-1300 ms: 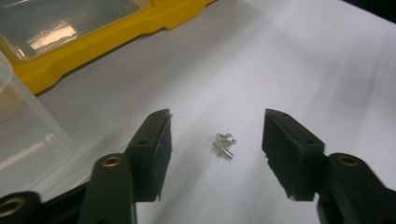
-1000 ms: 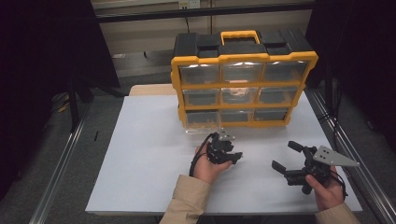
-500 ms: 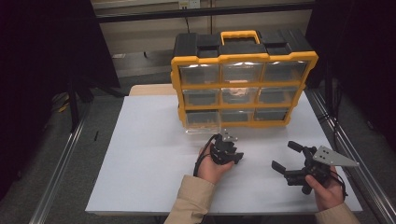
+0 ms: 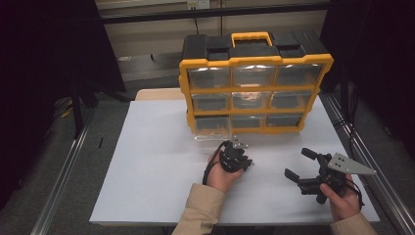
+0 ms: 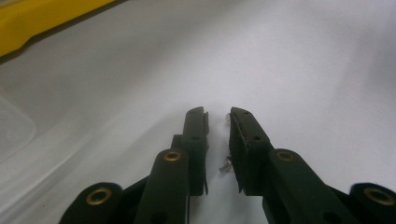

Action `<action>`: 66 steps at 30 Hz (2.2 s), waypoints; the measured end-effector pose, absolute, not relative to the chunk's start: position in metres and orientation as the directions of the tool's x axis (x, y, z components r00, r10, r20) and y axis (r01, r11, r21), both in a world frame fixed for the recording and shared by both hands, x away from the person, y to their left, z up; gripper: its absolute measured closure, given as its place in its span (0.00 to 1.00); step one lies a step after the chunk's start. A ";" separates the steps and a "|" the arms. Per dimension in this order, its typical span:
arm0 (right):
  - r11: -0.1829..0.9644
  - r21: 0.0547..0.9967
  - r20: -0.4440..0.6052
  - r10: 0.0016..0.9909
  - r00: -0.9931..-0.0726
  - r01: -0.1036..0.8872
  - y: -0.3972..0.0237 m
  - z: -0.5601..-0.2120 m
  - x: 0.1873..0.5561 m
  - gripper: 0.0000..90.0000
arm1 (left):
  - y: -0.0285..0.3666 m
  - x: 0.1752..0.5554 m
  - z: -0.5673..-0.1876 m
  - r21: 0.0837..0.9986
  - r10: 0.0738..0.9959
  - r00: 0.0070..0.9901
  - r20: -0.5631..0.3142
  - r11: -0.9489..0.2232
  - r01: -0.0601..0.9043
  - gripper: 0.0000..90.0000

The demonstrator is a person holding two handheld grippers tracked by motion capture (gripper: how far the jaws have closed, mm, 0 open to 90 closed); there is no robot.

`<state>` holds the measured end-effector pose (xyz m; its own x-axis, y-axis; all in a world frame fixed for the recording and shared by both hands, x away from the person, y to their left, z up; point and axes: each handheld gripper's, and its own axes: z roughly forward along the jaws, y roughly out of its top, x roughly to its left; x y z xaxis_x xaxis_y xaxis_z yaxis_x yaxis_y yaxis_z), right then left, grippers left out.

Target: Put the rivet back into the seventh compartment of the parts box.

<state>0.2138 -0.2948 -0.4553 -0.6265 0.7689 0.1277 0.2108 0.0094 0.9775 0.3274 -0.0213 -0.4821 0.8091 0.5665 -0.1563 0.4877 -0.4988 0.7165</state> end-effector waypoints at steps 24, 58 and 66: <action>0.016 0.978 0.120 0.770 -0.626 0.208 -0.294 -0.456 0.214 0.00 | -0.015 0.323 -0.479 0.688 0.549 0.821 -0.159 -0.535 0.491 0.92; 0.020 0.978 0.117 0.771 -0.626 0.208 -0.295 -0.456 0.214 0.00 | -0.006 0.333 -0.450 0.716 0.619 0.754 -0.221 -0.422 0.556 0.92; 0.026 0.978 0.112 0.768 -0.630 0.206 -0.295 -0.456 0.215 0.00 | -0.002 0.337 -0.441 0.720 0.625 0.750 -0.219 -0.416 0.556 0.93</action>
